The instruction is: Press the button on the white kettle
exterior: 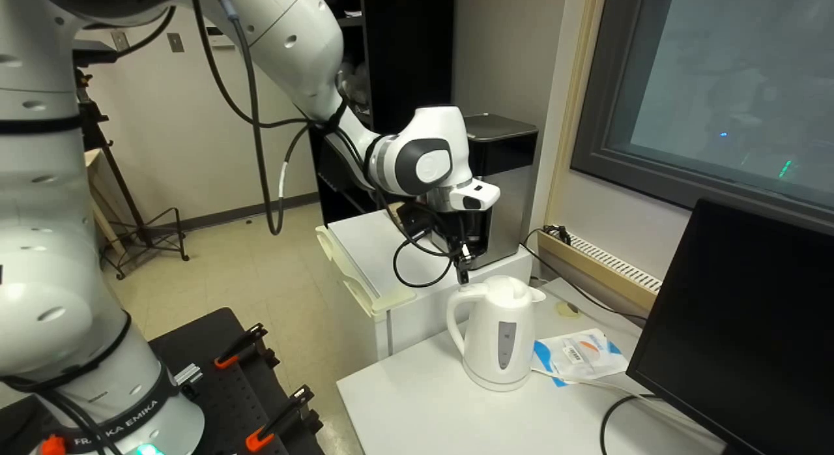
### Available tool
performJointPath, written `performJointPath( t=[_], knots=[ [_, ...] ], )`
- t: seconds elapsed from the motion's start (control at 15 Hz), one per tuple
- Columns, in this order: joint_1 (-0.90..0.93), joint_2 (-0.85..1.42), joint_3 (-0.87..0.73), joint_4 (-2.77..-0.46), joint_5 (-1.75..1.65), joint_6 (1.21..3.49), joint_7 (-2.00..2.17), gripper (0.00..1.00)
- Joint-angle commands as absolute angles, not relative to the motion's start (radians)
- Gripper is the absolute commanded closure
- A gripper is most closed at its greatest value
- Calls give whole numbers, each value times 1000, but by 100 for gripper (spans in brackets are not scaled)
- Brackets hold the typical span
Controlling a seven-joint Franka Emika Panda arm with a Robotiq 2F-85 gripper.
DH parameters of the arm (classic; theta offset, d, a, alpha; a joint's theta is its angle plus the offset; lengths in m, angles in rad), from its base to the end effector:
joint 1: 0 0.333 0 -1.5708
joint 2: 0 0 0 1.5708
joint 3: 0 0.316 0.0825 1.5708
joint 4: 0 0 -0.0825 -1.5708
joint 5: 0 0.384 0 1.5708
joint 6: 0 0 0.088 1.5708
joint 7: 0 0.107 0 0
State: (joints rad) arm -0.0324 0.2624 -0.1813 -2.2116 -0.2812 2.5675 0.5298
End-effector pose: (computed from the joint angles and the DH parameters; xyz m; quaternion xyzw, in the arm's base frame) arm 0.5498 -0.1144 0.2698 0.9619 -0.2485 0.0619 0.0962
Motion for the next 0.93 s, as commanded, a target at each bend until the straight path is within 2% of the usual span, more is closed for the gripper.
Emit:
performJointPath(
  t=[0.0, 0.87],
  knots=[
    [-8, 281, -206, -2198, -297, 2583, 556, 96],
    [-5, 307, -213, -2202, -281, 2593, 544, 97]
  ],
)
